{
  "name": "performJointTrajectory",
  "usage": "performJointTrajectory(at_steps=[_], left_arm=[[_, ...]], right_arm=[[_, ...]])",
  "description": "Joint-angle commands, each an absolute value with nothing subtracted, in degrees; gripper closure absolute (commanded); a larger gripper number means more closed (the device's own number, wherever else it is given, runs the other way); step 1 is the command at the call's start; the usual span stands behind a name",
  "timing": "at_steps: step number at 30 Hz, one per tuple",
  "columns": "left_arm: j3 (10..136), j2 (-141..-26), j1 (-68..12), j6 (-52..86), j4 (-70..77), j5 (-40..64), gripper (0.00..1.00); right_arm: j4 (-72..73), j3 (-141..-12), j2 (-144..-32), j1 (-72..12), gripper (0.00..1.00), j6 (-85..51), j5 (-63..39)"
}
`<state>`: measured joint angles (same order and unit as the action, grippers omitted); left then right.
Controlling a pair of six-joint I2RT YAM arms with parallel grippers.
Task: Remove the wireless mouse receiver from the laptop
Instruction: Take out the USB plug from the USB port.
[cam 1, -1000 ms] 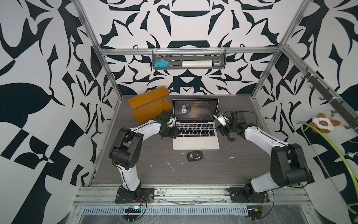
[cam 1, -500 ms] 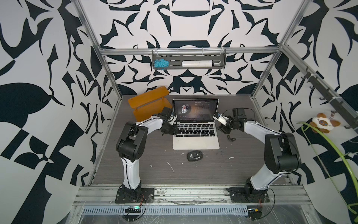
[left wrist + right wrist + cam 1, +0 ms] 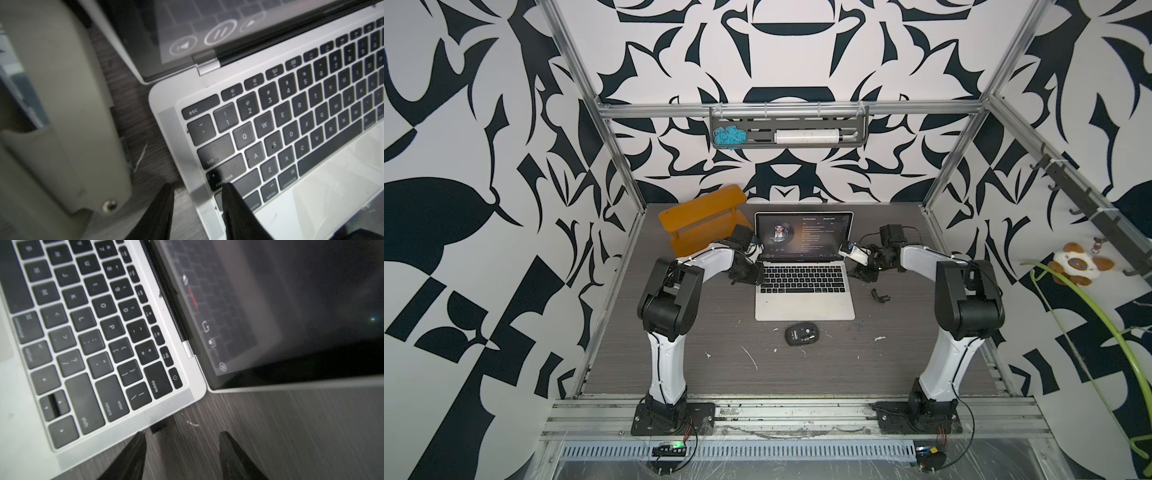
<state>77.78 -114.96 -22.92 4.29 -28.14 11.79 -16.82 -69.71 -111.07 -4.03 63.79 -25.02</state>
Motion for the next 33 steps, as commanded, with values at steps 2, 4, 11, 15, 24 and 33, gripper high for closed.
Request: performJointTrajectory(at_steps=[2,4,11,15,24,33], left_arm=[[77.9,-117.4,-22.5,3.4,-31.6,12.8,0.56],[77.9,-117.4,-22.4,3.3,-31.6,13.2,0.56],[78.7,-118.8,-22.3,2.3,-32.6,13.6,0.55],[78.8,-118.8,-22.2,2.0,-32.8,13.2,0.55],[78.8,-118.7,-22.2,2.0,-32.8,13.2,0.55],[78.8,-118.5,-22.2,2.0,-32.8,13.2,0.55]], right_arm=[[-20.6,-73.7,-111.5,-3.4,0.42,69.2,-24.8],[-23.5,-75.7,-112.8,-3.0,0.45,71.5,-24.7],[-30.8,-81.1,-117.5,-3.1,0.50,79.2,-23.3],[-32.4,-81.3,-119.0,-4.3,0.49,81.1,-21.8],[-34.7,-81.8,-120.5,-7.9,0.50,80.8,-22.1],[-40.9,-81.7,-121.0,-9.1,0.51,78.4,-23.4]])
